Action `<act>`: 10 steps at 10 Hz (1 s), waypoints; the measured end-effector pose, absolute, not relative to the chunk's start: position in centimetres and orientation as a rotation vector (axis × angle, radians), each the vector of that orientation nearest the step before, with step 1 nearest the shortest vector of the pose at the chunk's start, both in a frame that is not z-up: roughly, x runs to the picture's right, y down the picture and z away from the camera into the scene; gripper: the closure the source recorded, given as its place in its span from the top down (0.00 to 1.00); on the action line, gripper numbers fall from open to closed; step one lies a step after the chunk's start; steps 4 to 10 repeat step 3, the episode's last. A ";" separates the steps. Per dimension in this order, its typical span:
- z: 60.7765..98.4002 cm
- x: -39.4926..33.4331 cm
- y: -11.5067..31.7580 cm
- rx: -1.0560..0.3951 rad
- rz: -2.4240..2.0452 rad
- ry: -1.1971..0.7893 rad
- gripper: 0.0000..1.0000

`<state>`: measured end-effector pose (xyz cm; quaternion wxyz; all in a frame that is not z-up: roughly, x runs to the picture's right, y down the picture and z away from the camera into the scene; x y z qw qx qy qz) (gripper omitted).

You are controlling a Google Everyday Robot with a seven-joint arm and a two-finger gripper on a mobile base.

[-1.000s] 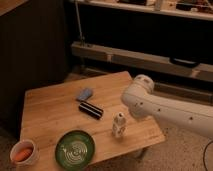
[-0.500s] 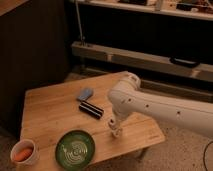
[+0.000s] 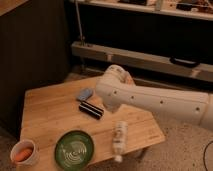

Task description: Knock the bottle over

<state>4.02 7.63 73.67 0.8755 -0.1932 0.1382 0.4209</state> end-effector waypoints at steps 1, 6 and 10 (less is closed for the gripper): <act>74.1 4.1 7.1 -0.396 0.885 0.283 0.20; 74.1 3.9 7.0 -0.397 0.882 0.279 0.20; 74.1 3.9 7.0 -0.397 0.882 0.279 0.20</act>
